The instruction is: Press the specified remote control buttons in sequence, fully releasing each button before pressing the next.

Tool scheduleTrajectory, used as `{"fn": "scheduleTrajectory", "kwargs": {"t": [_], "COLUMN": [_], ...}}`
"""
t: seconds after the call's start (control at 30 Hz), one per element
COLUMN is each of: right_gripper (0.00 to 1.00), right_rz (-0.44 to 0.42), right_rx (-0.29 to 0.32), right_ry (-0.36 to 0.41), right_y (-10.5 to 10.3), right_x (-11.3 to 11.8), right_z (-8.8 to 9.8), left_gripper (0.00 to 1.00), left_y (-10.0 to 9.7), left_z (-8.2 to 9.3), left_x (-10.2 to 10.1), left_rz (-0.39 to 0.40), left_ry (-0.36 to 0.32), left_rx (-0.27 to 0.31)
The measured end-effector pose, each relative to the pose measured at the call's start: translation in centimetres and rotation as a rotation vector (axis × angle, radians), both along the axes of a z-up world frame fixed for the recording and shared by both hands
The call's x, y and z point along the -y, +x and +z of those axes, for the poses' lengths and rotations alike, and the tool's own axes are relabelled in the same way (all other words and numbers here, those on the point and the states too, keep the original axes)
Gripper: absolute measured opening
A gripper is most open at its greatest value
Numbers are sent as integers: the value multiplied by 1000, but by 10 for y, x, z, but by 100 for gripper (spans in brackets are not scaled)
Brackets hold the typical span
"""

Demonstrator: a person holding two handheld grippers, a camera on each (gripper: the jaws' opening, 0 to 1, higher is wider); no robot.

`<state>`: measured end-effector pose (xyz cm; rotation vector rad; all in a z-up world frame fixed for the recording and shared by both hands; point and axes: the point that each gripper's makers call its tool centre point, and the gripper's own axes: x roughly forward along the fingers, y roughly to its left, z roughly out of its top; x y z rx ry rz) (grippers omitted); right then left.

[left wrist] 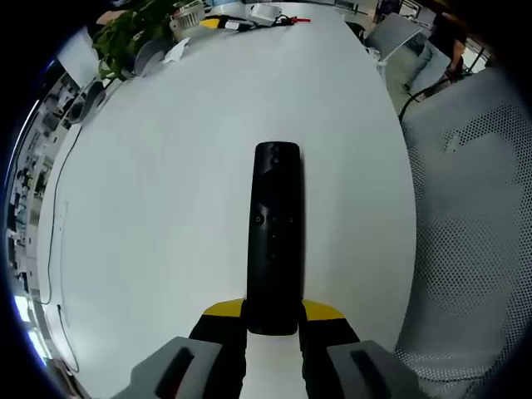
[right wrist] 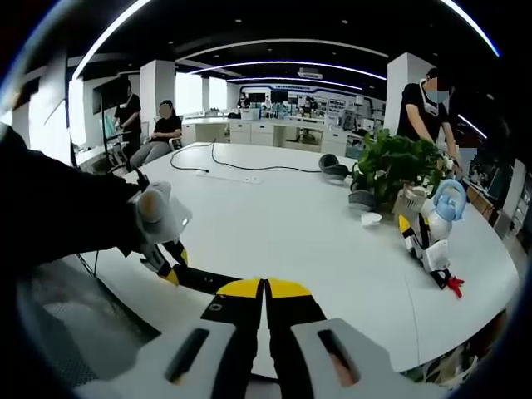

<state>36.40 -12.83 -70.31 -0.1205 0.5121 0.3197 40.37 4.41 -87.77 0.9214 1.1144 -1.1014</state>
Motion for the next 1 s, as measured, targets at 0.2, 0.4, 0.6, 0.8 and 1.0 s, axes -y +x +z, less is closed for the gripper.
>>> {"fn": "scheduleTrajectory", "kwargs": {"t": [0.2,0.4,0.6,0.8,1.0], "right_gripper": [0,0,0,0,0], "right_rz": [23,58,85,106,167], "right_rx": [-27,-30,-47,-40,-106], "right_ry": [24,13,27,64,140], "right_y": [-1,-4,-5,-5,4], "right_x": [-5,-12,-17,-22,-43], "right_z": [-3,-2,-2,3,5], "left_gripper": [23,23,23,23,23], "left_y": [-16,-29,-45,-58,-69], "left_z": [1,2,2,2,3], "left_x": [0,3,5,7,8], "left_rz": [23,35,11,16,35], "left_ry": [-41,-62,-51,-57,-70], "left_rx": [11,14,12,14,18]}}
